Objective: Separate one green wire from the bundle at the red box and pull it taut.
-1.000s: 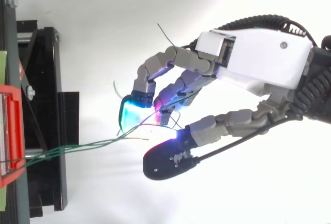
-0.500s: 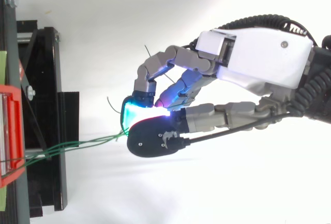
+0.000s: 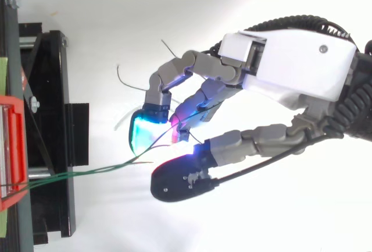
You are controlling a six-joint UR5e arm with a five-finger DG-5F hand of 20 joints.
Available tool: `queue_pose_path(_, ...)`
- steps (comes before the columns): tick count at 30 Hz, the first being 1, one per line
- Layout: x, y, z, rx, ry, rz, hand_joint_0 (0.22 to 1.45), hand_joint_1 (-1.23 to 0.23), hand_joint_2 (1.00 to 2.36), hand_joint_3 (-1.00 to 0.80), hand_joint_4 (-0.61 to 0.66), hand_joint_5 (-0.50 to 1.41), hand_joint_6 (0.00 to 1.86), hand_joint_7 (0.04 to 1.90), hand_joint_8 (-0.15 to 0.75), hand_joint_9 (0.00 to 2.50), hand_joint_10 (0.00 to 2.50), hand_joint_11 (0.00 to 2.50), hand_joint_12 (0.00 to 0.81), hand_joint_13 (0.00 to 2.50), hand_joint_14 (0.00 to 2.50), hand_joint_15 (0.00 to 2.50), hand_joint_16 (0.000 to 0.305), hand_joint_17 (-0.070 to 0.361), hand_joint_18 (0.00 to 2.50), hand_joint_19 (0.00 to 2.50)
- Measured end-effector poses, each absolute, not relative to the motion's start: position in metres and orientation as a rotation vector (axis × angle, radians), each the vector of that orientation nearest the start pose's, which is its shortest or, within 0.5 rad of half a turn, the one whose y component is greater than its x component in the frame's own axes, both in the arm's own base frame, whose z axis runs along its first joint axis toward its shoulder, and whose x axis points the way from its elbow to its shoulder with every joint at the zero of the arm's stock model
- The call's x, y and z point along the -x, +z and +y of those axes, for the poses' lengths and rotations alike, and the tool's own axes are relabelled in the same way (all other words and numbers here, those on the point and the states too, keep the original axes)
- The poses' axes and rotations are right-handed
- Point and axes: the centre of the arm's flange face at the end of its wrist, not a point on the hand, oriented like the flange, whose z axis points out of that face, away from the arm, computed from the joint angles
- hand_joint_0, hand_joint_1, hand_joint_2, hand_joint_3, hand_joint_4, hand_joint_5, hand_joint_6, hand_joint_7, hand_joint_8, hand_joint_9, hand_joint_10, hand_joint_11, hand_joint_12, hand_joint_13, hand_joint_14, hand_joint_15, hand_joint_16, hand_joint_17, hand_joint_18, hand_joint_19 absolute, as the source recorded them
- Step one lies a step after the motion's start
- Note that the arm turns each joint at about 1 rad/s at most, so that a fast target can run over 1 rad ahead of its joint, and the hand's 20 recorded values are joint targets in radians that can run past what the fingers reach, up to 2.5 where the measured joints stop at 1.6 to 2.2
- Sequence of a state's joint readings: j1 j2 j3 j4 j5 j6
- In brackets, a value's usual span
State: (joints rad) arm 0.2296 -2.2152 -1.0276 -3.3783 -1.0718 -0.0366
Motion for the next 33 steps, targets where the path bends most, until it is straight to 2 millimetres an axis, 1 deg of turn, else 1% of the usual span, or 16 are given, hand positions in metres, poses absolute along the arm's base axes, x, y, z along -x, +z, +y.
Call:
queue_pose_path(2,-0.718,0.341,-0.018,-1.427,0.733,1.302,0.74,-0.89,1.0,-0.5,0.14,-0.2,0.92,0.89,0.259,0.93,0.02,0.75,0.341,0.79,0.02,0.51,0.053,0.119,0.65,0.56)
queue_pose_path(5,-0.718,0.342,-0.018,-1.428,0.734,1.302,0.73,-0.89,1.0,-0.5,0.15,-0.2,0.92,0.9,0.259,0.95,0.02,0.76,0.34,0.79,0.02,0.51,0.052,0.118,0.65,0.55)
queue_pose_path(10,-0.718,0.342,-0.018,-1.428,0.736,1.302,0.62,-0.87,1.0,-0.5,0.13,-0.16,0.9,0.98,0.256,1.03,0.02,0.76,0.339,0.8,0.02,0.52,0.051,0.115,0.65,0.58)
queue_pose_path(11,-0.718,0.342,-0.018,-1.428,0.736,1.302,0.57,-0.84,1.0,-0.5,0.13,-0.16,0.9,0.98,0.254,1.06,0.02,0.76,0.342,0.81,0.02,0.52,0.051,0.116,0.65,0.59)
queue_pose_path(14,-0.718,0.343,-0.018,-1.427,0.737,1.301,0.52,-0.75,1.0,-0.5,0.12,-0.15,0.89,1.02,0.262,1.09,0.02,0.74,0.359,0.83,0.02,0.52,0.054,0.121,0.67,0.59)
queue_pose_path(15,-0.718,0.344,-0.018,-1.427,0.738,1.3,0.51,-0.67,1.0,-0.5,0.11,-0.14,0.88,1.04,0.264,1.12,0.02,0.74,0.362,0.84,0.02,0.51,0.054,0.122,0.67,0.59)
queue_pose_path(16,-0.718,0.344,-0.018,-1.427,0.738,1.299,0.52,-0.6,1.0,-0.5,0.09,-0.13,0.87,1.06,0.267,1.14,0.02,0.73,0.368,0.85,0.02,0.51,0.054,0.122,0.68,0.6)
queue_pose_path(18,-0.718,0.346,-0.018,-1.426,0.739,1.296,0.53,-0.56,1.0,-0.5,0.09,-0.13,0.87,1.08,0.26,1.15,0.02,0.74,0.369,0.86,0.02,0.52,0.053,0.12,0.67,0.6)
queue_pose_path(19,-0.717,0.347,-0.018,-1.425,0.74,1.295,0.56,-0.54,1.0,-0.5,0.1,-0.13,0.86,1.11,0.26,1.16,0.02,0.76,0.361,0.85,0.02,0.53,0.052,0.117,0.66,0.61)
queue_pose_path(24,-0.715,0.357,-0.019,-1.42,0.748,1.286,0.6,-0.59,1.01,-0.35,0.1,-0.14,0.87,1.13,0.259,1.16,0.02,0.75,0.357,0.86,0.02,0.54,0.051,0.116,0.65,0.62)
queue_pose_path(25,-0.715,0.358,-0.019,-1.419,0.749,1.284,0.6,-0.63,1.01,-0.31,0.1,-0.14,0.87,1.13,0.263,1.15,0.02,0.76,0.36,0.86,0.02,0.54,0.052,0.116,0.65,0.62)
queue_pose_path(28,-0.714,0.363,-0.019,-1.417,0.751,1.283,0.61,-0.71,1.02,-0.26,0.12,-0.15,0.88,1.11,0.266,1.11,0.03,0.77,0.36,0.85,0.02,0.54,0.052,0.118,0.65,0.62)
queue_pose_path(32,-0.714,0.369,-0.019,-1.417,0.751,1.287,0.64,-0.8,1.02,-0.29,0.08,-0.16,0.89,1.08,0.263,1.08,0.02,0.76,0.353,0.84,0.02,0.53,0.053,0.119,0.65,0.61)
queue_pose_path(33,-0.714,0.369,-0.02,-1.419,0.749,1.288,0.66,-0.84,1.01,-0.32,0.07,-0.16,0.9,1.04,0.263,1.07,0.03,0.78,0.352,0.84,0.02,0.53,0.052,0.118,0.65,0.6)
